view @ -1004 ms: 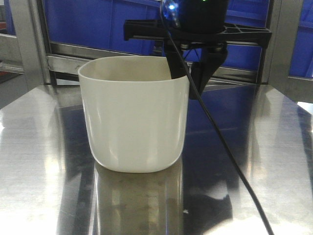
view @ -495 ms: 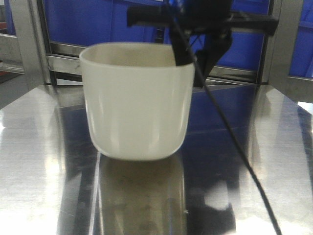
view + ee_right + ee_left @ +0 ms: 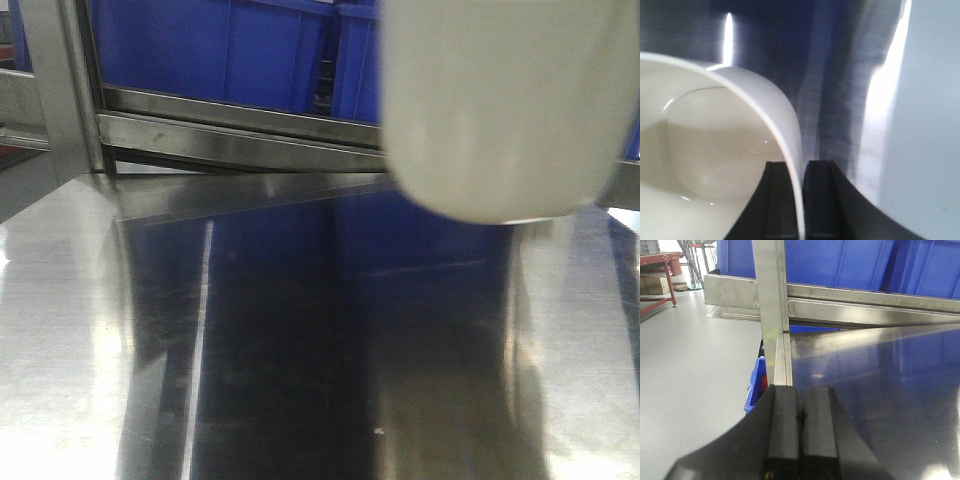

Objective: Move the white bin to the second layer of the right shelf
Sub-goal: 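Lift the white bin off the table with the right gripper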

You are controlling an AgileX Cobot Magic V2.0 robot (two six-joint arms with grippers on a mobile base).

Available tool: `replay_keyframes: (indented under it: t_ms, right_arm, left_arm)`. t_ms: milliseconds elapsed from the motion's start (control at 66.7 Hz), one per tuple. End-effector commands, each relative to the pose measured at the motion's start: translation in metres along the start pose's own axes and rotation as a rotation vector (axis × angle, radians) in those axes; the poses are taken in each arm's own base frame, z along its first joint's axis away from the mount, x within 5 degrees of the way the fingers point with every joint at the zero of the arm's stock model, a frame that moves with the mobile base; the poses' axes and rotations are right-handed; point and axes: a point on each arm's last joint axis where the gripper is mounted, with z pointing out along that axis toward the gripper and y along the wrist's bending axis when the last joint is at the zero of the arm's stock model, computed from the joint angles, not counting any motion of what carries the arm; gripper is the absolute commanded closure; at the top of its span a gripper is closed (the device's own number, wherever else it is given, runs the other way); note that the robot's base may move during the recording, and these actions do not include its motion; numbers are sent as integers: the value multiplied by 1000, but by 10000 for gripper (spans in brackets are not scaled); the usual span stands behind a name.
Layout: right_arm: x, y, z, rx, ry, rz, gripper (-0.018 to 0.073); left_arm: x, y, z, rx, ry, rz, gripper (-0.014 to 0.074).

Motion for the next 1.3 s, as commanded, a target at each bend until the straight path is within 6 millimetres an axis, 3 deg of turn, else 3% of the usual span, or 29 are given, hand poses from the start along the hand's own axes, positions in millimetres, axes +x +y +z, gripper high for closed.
replay_keyframes:
  t_ms: [0,120,270,510,809,1064,1289]
  right_arm:
    - [8,-26,-26,-15,-149,22,439]
    - [30,-51,-30,-4,-227,34,439]
    - [61,-67,-32,-8,-316,0,439]
    - [105,-65,-33,-93,-414,-21,439]
    - [156,-66,-42,-75,-545,-35,439]
    - [185,-70,-51,-21,-659,-62,439]
    - [189,-80,-50,69,-639,22,439]
  left_arm:
    - [4,0,1,3,-65,-3,512]
    - [4,0,1,3,-65,-3,512]
    - [4,0,1,3,-65,-3,512]
    - [4,0,1,3,-65,-3,512]
    - [4,0,1,3,-65,-3,512]
    - [4,0,1,3,-65,-3,512]
    - [4,0,1,3,-65,-3,512]
